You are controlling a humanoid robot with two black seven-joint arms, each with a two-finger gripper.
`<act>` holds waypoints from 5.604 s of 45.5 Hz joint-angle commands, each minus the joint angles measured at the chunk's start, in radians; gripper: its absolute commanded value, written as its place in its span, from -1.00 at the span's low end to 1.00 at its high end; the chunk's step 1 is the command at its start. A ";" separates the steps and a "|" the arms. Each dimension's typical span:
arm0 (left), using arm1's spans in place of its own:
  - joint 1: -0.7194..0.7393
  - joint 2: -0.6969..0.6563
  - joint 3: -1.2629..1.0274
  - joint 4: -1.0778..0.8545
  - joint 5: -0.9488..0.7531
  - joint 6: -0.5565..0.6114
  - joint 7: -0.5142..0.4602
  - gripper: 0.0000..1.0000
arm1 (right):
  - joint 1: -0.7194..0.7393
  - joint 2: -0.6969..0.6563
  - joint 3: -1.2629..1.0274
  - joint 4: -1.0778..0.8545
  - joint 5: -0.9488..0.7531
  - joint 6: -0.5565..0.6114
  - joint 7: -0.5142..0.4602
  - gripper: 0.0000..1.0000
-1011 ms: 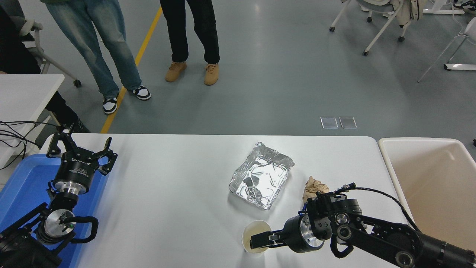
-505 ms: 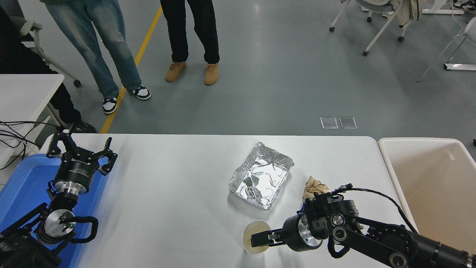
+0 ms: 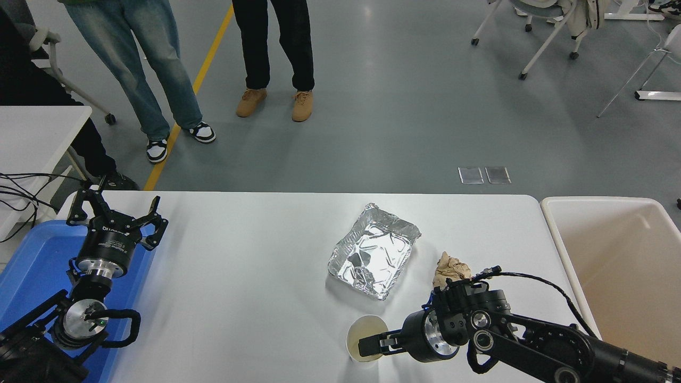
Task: Clean the table surface
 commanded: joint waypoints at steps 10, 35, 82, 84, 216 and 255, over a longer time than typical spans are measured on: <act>0.000 0.000 0.000 0.000 0.000 0.000 0.000 0.98 | -0.002 0.008 -0.003 -0.006 -0.037 0.008 0.032 -0.34; 0.000 0.000 0.000 0.000 0.000 0.000 0.000 0.98 | 0.021 0.001 0.002 0.008 -0.023 0.045 0.029 -1.00; 0.000 0.000 0.000 0.000 0.000 0.000 0.000 0.98 | 0.308 -0.390 0.028 0.180 0.439 0.367 0.021 -1.00; 0.000 0.000 0.000 0.000 0.000 0.000 0.000 0.98 | 0.327 -0.404 0.039 0.180 0.451 0.367 0.023 -1.00; -0.001 0.000 0.000 0.000 0.000 0.000 0.000 0.98 | 0.082 -0.311 0.102 -1.237 1.155 -0.247 0.653 -1.00; -0.001 0.000 0.000 0.000 0.000 0.000 0.000 0.98 | -0.011 -0.058 0.000 -1.420 1.235 -0.455 0.639 -1.00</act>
